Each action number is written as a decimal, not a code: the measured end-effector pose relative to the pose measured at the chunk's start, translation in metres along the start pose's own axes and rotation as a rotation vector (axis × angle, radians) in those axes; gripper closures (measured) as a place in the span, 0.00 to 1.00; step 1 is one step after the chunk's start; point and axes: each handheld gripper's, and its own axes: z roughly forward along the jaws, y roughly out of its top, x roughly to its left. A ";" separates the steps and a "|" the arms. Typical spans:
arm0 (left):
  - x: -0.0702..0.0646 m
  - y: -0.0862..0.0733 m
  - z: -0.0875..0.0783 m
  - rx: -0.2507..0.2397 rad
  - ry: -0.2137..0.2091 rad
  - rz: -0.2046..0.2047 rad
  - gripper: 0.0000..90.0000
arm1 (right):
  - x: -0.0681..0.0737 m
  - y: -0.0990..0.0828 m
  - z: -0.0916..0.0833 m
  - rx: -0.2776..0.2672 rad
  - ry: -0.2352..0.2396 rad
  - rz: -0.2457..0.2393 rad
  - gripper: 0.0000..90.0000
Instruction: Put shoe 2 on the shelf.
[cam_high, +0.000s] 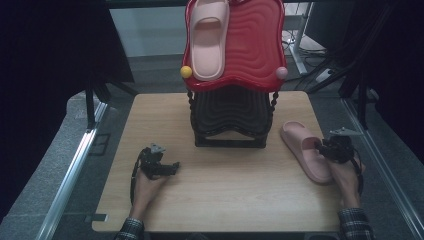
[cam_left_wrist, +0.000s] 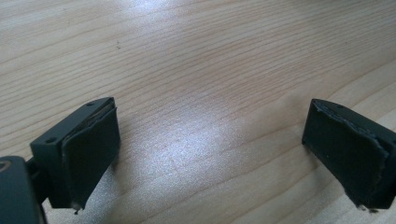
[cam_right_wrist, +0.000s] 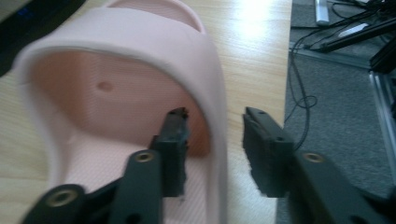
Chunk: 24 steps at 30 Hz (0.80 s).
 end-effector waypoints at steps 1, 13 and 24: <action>0.000 0.000 0.000 0.000 0.000 0.000 0.04 | -0.001 0.000 0.002 0.002 -0.002 -0.007 0.76; 0.000 0.000 0.000 -0.001 0.001 -0.002 0.04 | 0.006 0.000 0.003 -0.003 -0.033 -0.027 0.93; -0.001 0.000 0.000 0.000 0.004 -0.006 0.04 | 0.018 0.010 -0.006 -0.094 -0.053 0.080 0.92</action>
